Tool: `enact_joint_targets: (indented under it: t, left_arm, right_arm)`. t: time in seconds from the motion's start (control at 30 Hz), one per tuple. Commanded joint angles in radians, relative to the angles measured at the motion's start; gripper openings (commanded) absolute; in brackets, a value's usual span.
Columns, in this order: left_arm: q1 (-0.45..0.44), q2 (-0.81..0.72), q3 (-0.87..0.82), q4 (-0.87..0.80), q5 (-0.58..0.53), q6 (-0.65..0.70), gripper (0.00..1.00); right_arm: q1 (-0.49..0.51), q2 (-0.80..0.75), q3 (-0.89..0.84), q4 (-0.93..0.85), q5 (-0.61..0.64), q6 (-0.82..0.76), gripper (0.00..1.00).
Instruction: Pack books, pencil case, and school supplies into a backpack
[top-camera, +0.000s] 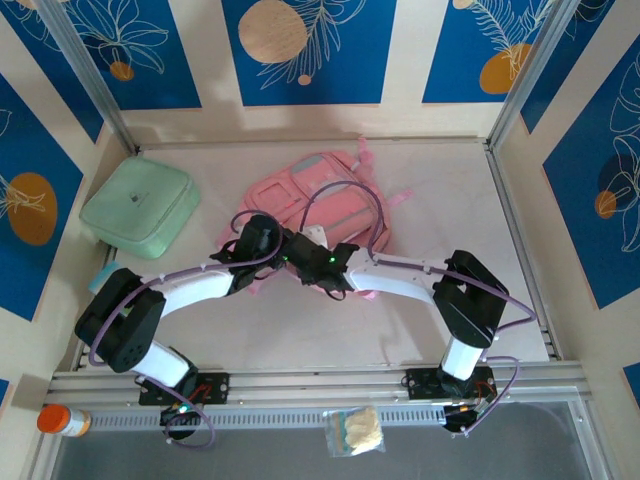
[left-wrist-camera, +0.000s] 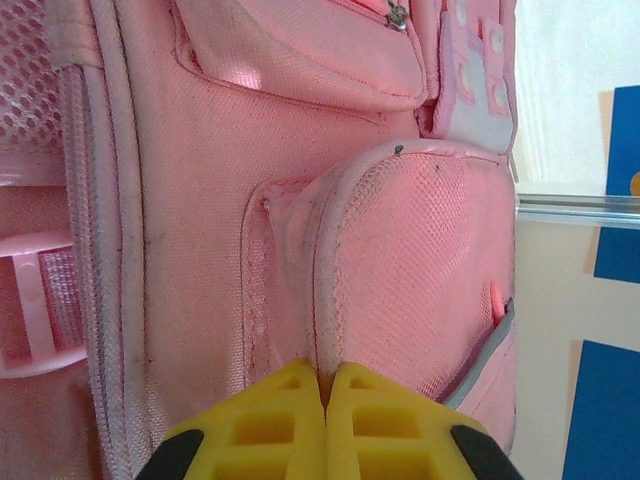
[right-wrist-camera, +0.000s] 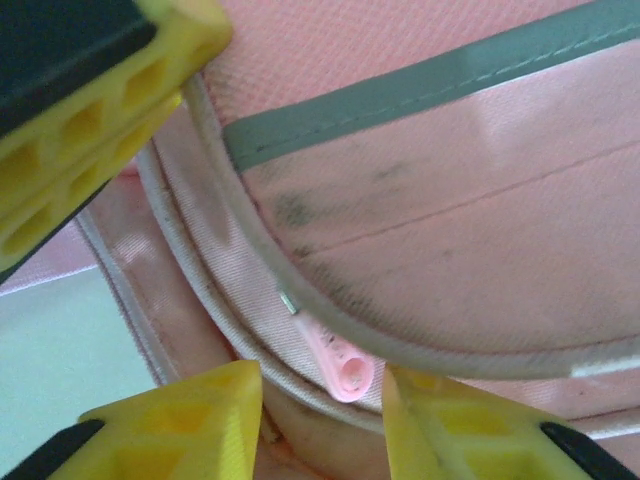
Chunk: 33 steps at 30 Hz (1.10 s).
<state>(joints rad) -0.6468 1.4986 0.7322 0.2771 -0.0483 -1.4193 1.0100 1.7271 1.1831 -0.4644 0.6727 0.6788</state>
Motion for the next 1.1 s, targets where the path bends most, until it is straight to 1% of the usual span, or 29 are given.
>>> enact_joint_targets:
  t: [0.0,0.1,0.23,0.4,0.47,0.53,0.57,0.7,0.8,0.83,0.93,1.07]
  left_arm:
    - [-0.013,-0.042,0.033,0.006,-0.005,0.023,0.0]
    - [-0.013,-0.046,0.035,0.004,-0.009,0.024,0.0]
    - [-0.013,-0.046,0.036,0.004,-0.01,0.026,0.0]
    - [-0.014,-0.04,0.033,0.009,-0.002,0.022,0.0]
    - [-0.013,-0.041,0.031,0.009,-0.005,0.022,0.0]
    - [-0.013,-0.041,0.033,0.007,-0.007,0.026,0.0]
    - [-0.014,-0.04,0.035,0.007,-0.006,0.026,0.0]
    - [-0.013,-0.034,0.038,0.01,-0.002,0.025,0.0]
    - [-0.011,-0.04,0.039,-0.01,-0.014,0.035,0.0]
    - [-0.008,-0.042,0.042,-0.02,-0.02,0.045,0.0]
    - [0.011,-0.052,0.052,-0.086,-0.031,0.073,0.0]
    - [0.017,-0.066,0.061,-0.138,-0.057,0.113,0.0]
  right_arm:
    - [-0.007,0.033,0.051,0.002,-0.001,-0.021,0.4]
    - [-0.018,0.068,0.082,-0.008,-0.003,-0.01,0.36]
    - [-0.032,0.1,0.117,-0.066,0.069,0.057,0.3]
    - [-0.039,0.113,0.149,-0.11,0.124,0.109,0.2]
    - [-0.041,0.113,0.139,-0.078,0.105,0.08,0.18]
    - [-0.031,0.101,0.109,0.018,0.064,-0.004,0.18]
    - [-0.023,0.098,0.101,0.038,0.07,-0.024,0.16]
    - [-0.027,0.101,0.11,0.012,0.08,-0.027,0.09]
    - [-0.027,0.074,0.096,-0.037,0.09,0.014,0.01]
    - [-0.029,0.055,0.083,-0.052,0.088,0.043,0.0]
    - [-0.061,-0.013,0.03,-0.109,0.056,0.157,0.0]
    - [-0.1,-0.075,-0.031,-0.158,0.031,0.214,0.0]
